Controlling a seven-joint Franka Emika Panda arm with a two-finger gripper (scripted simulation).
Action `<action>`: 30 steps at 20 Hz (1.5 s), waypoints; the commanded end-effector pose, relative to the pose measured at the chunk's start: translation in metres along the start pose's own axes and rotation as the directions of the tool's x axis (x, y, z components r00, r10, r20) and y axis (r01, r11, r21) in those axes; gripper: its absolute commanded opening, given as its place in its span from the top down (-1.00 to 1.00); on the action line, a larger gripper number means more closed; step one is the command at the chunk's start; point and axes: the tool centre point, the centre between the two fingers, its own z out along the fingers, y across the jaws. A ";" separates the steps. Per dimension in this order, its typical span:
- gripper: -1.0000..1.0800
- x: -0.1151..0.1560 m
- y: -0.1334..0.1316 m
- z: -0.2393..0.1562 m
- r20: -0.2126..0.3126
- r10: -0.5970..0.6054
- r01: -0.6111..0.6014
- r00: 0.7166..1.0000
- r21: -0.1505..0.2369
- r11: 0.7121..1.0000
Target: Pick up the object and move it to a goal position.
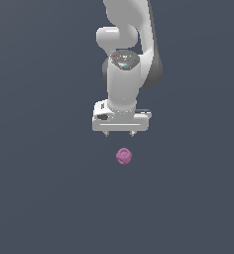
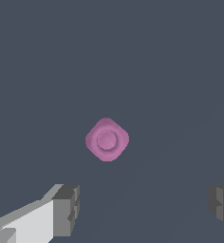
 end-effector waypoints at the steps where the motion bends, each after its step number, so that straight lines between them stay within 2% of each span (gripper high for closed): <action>1: -0.92 0.000 0.000 0.000 0.000 0.000 0.000 1.000 0.000 1.000; 10: -0.92 0.009 0.006 -0.007 -0.019 0.033 -0.033 0.999 0.010 0.999; 18: -0.92 0.009 0.004 -0.003 -0.016 0.058 -0.058 0.998 0.012 0.998; 25: -0.92 0.011 0.000 0.011 -0.006 0.149 -0.149 0.989 0.017 0.989; 30: -0.92 0.014 -0.006 0.027 0.006 0.253 -0.253 0.968 0.020 0.967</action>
